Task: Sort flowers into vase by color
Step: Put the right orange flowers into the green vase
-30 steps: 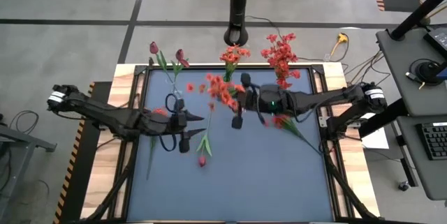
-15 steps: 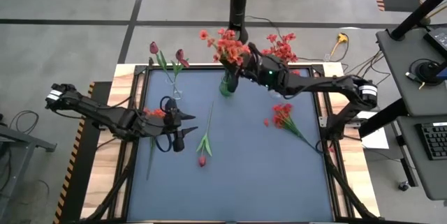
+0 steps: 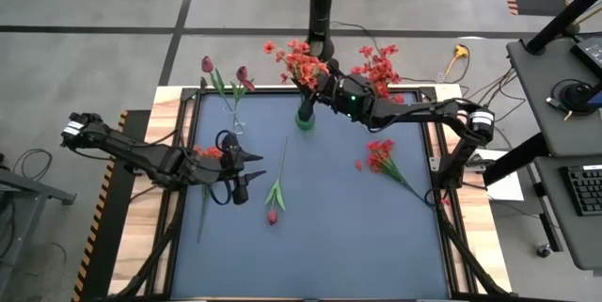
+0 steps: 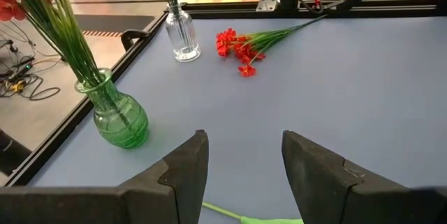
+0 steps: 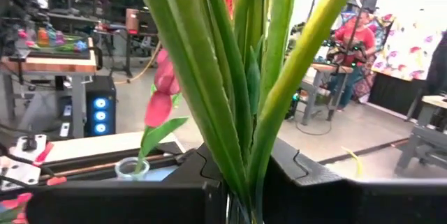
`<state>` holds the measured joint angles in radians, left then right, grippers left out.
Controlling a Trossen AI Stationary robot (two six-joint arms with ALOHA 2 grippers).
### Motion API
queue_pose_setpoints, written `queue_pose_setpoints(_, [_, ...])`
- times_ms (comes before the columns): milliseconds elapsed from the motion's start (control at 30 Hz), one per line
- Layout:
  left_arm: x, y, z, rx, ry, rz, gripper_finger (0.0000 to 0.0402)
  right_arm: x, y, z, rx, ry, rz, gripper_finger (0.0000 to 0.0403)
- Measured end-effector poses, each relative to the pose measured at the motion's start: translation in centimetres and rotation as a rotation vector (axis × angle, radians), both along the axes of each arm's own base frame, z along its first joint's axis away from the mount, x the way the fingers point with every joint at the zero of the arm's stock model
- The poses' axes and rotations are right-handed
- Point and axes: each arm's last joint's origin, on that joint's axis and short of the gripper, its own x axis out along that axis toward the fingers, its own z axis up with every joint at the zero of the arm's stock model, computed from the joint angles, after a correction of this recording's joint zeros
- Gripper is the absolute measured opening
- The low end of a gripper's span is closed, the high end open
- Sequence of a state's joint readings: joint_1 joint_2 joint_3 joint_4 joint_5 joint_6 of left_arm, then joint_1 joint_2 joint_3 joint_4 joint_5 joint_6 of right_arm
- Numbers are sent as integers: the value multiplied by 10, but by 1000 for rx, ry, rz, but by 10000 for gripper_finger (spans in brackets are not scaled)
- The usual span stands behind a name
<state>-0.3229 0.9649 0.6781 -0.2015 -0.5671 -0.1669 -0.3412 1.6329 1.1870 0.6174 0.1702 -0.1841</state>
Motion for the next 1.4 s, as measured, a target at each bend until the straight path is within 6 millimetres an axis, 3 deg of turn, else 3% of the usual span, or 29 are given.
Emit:
queue_pose_setpoints(533, [0, 0, 0, 1, 2, 0, 166, 1, -1, -6, 39, 15, -11, 50])
queue_pose_setpoints(1033, [0, 0, 0, 2, 2, 1, 166, 1, -1, -10, 139, 71, -14, 150])
queue_pose_setpoints(1400, [0, 0, 0, 2, 2, 1, 166, 4, -1, 6, 246, 225, -25, 223])
